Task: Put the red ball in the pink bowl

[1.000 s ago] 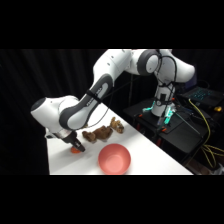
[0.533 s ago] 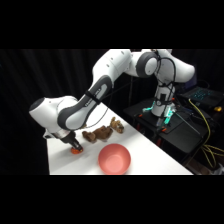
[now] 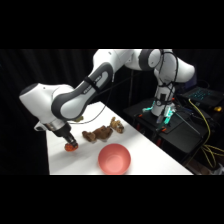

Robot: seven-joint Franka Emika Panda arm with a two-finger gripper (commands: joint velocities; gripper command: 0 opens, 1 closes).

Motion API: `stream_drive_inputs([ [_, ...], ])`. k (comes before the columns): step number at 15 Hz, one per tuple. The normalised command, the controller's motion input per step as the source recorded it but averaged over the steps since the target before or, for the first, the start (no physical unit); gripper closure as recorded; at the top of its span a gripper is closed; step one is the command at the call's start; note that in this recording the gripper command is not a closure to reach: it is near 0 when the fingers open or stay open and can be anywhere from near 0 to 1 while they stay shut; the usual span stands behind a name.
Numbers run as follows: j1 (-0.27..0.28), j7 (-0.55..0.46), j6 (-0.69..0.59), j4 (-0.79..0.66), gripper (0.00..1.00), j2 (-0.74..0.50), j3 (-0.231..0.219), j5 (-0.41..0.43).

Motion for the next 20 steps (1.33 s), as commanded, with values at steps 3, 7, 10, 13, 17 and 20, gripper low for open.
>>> stream_drive_inputs([
  [3, 0.102, 0.03, 0.28, -0.98, 0.18, -0.86, 0.029, -0.113],
  [7, 0.103, 0.09, 0.33, -0.99, 0.18, -0.75, 0.047, -0.113],
  [10, 0.094, 0.14, 0.35, -0.99, 0.18, -0.70, 0.065, -0.093],
  [13, 0.099, 0.15, 0.33, -0.99, 0.18, -0.68, 0.085, -0.079],
  [17, 0.122, 0.17, 0.32, -0.99, 0.18, -0.69, 0.118, -0.042],
  [20, 0.115, 0.14, 0.28, -0.79, 0.18, -0.55, 0.121, 0.005],
])
